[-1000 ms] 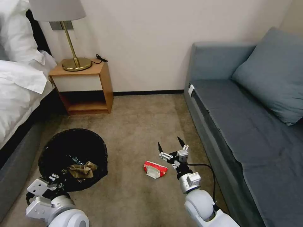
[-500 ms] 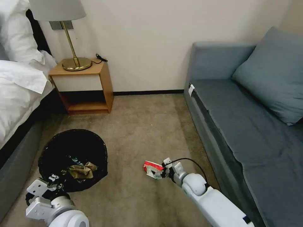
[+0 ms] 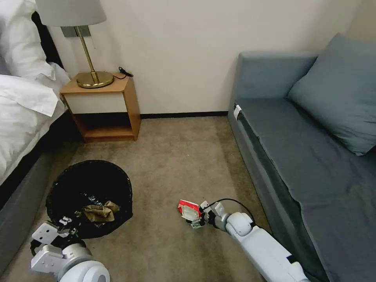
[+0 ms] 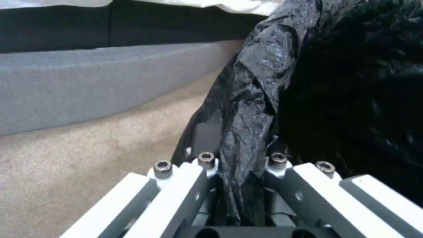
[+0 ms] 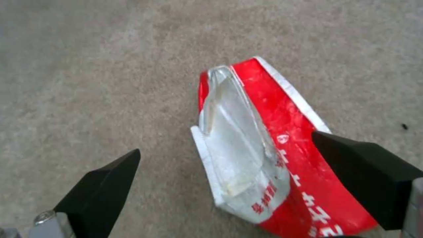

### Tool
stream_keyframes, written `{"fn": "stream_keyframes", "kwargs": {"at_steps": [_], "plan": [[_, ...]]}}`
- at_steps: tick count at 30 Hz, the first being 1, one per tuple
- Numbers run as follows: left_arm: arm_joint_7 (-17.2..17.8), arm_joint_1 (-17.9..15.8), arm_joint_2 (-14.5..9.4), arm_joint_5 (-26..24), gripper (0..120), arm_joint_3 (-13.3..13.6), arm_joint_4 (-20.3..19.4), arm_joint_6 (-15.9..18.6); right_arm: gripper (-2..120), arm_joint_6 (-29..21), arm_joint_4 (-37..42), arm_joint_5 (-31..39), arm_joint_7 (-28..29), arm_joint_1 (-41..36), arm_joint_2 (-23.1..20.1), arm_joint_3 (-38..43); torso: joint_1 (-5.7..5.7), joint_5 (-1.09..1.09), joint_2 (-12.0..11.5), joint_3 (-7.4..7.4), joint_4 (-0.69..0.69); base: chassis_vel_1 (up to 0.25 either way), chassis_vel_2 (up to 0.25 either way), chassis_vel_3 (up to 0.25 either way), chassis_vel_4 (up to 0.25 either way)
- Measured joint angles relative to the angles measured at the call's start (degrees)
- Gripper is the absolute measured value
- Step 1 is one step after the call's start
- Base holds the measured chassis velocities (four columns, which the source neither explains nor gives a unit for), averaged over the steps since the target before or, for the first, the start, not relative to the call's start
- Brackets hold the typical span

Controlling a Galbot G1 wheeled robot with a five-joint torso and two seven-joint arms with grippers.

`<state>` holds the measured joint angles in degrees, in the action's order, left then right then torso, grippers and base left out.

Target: Pick up the trash bin, then pick up the garbage on the floor and place it into the trash bin.

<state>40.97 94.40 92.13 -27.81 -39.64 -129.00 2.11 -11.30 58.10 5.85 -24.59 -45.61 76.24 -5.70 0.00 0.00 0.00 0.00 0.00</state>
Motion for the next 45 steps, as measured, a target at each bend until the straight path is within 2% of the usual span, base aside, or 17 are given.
{"fn": "stream_keyframes", "kwargs": {"at_steps": [6, 18, 20, 29, 37, 39, 40, 44, 45], "plan": [[0.0, 0.0, 0.0, -0.1, 0, -0.1, 0.1, 0.0, 100, 3.0, -4.6, -1.6, 0.3, 1.7, 2.0, 0.1, 0.0, 0.0, 0.0, 0.0, 0.0, 0.0, 0.0, 0.0, 0.0], [0.0, -0.3, 0.0, -0.1, 0, 0.0, 0.6, 0.0, 100, 6.8, -11.2, -2.8, 1.1, 3.8, 3.2, 1.1, 0.0, 0.0, 0.0, -0.01, 0.0, 0.0, 0.0, 0.0, 0.0], [0.0, -0.3, 0.0, -0.1, 0, 0.0, 0.6, 0.0, 100, 8.0, -14.3, -4.0, 2.2, 4.8, 4.1, 1.5, 0.0, 0.0, 0.0, -0.01, -0.01, 0.0, 0.0, 0.0, 0.0], [0.1, -0.1, 0.0, -0.2, 0, -0.3, 0.3, -0.1, 99, 9.1, -18.7, -5.4, 4.1, 6.4, 5.7, 1.8, 0.0, -0.01, 0.0, -0.01, 0.0, 0.0, 0.0, 0.0, 0.0], [0.1, -0.1, 0.0, -0.2, 0, -0.3, 0.2, -0.2, 76, 9.7, -18.8, -5.4, 4.6, 6.4, 5.7, 1.8, 0.0, 0.01, 0.0, -0.01, 0.0, 0.0, 0.0, 0.0, 0.0], [0.1, -0.1, 0.0, -0.2, 0, -0.3, 0.2, -0.2, 66, 9.9, -18.8, -5.4, 4.7, 6.3, 5.5, 1.9, 0.0, 0.01, 0.0, -0.01, 0.0, 0.0, 0.0, 0.0, 0.0], [0.1, -0.1, 0.0, -0.2, 0, -0.3, 0.2, -0.2, 66, 9.9, -18.8, -5.4, 4.7, 6.3, 5.5, 1.9, 0.0, 0.01, 0.0, -0.01, 0.0, 0.0, 0.0, 0.0, 0.0], [0.1, -0.3, 0.0, -0.3, 0, 0.0, 0.3, -0.2, 44, 10.5, -18.7, -5.3, 4.7, 5.9, 5.2, 2.1, 0.0, 0.0, 0.0, -0.01, 0.0, 0.0, 0.0, 0.0, 0.0], [0.1, -0.3, 0.0, -0.3, 0, 0.0, 0.3, -0.2, 44, 10.5, -18.7, -5.3, 4.7, 5.9, 5.2, 2.1, 0.0, 0.0, 0.0, -0.01, 0.0, 0.0, 0.0, 0.0, 0.0]]}}
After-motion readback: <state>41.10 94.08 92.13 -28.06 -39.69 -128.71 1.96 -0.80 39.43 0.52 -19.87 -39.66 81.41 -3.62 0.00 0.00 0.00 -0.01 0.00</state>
